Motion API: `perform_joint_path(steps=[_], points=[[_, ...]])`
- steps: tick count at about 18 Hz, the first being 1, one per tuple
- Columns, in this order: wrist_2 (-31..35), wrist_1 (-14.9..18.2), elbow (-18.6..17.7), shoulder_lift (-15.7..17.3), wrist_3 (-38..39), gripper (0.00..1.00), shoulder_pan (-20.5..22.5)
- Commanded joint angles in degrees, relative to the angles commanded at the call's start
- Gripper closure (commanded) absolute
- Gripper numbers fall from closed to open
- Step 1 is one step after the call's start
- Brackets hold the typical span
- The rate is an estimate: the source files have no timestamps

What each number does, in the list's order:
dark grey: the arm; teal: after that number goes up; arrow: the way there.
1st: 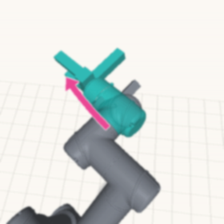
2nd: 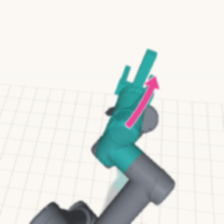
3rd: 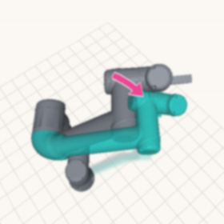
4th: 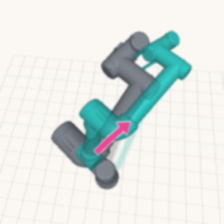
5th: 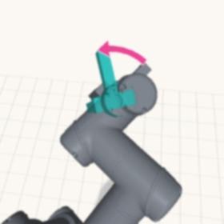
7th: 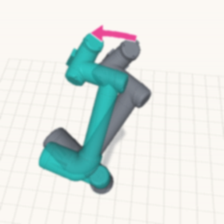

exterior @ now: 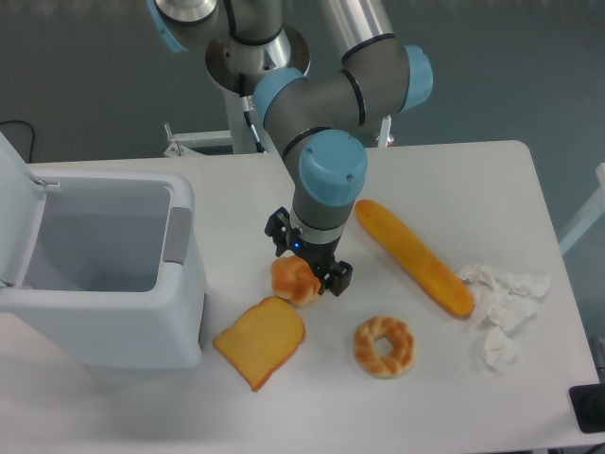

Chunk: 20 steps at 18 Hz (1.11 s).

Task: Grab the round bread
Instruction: 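Position the gripper above the small golden round bun, then lower the gripper around the round bun and close on it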

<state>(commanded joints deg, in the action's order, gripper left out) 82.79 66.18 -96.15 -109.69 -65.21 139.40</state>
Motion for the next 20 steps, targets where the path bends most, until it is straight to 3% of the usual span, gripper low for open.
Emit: perform_joint_path(steps=[20], points=[[1.8,-0.1,-4.1,-1.3,-0.4,0.00,-1.6]])
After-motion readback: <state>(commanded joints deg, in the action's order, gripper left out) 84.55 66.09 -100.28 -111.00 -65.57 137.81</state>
